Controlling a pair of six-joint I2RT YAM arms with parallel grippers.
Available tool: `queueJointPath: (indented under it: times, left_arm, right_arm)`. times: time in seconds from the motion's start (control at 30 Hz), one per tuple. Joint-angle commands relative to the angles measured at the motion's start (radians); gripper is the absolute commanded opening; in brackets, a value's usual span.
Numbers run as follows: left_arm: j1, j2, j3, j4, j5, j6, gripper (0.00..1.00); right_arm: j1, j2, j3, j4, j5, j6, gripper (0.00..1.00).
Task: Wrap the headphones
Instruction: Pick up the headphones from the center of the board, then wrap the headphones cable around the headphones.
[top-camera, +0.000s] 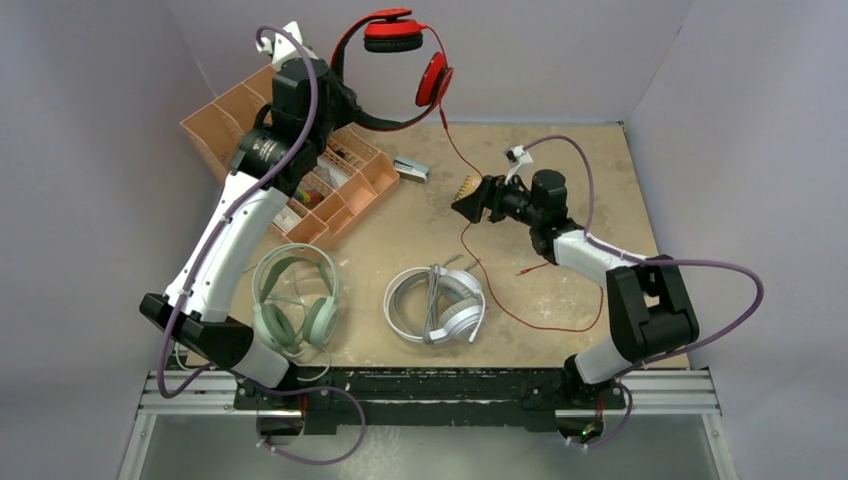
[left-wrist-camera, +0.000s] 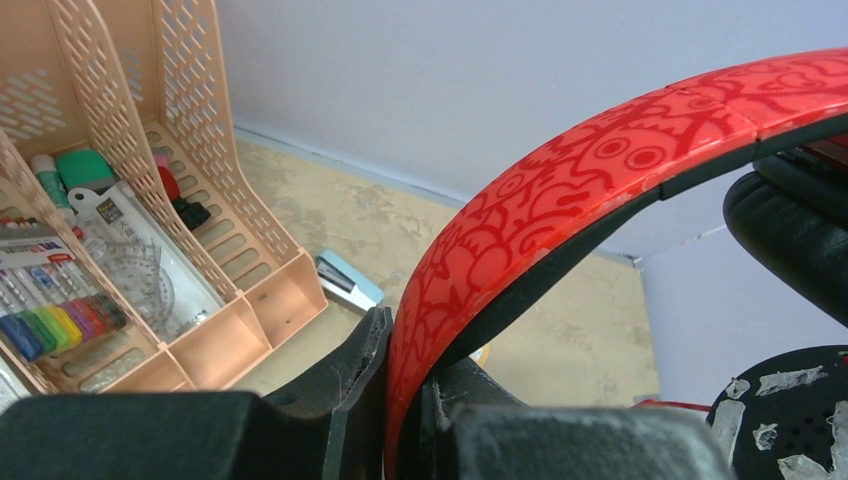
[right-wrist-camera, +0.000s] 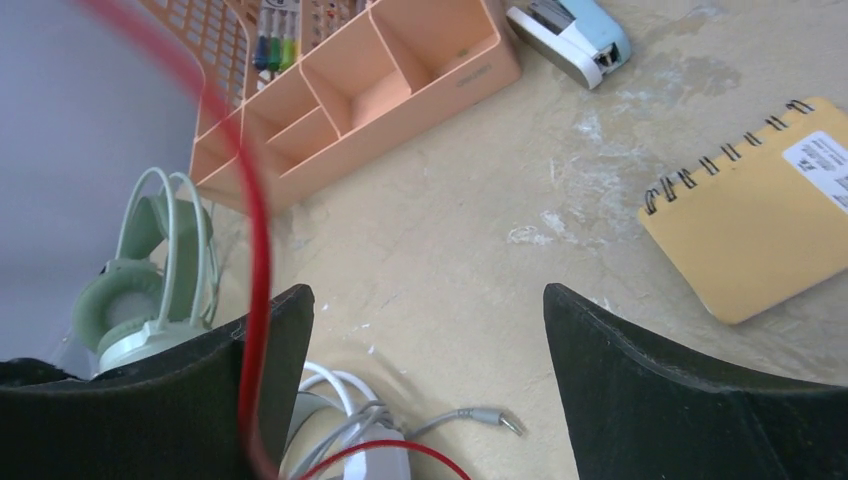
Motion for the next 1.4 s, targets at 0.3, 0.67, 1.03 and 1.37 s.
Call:
queueJointPath:
  times: [0.3,0.67,1.03,1.37]
  left_arm:
    - [0.005,-0.063,0.085,0.128,-0.148,-0.236,0.0]
    - [0.011,-0.076,0.065,0.122,-0.123,-0.347,0.0]
    - [0.026,-0.114,-0.036,0.228,0.035,-0.477,0.0]
    - [0.049,-0.139,-0.168,0.416,0.262,-0.576,0.0]
  right_arm:
    - [0.02,-0.033,-0.153,0.413,0.145,0.087,0.81]
    - [0.028,0.196,0.026,0.448,0.081,0.229,0.4]
    - [0.078,0.345,0.232,0.352,0.079,0.161,0.26]
    - [0.101,0.465,0.389,0.233,0.016,0.113,0.0]
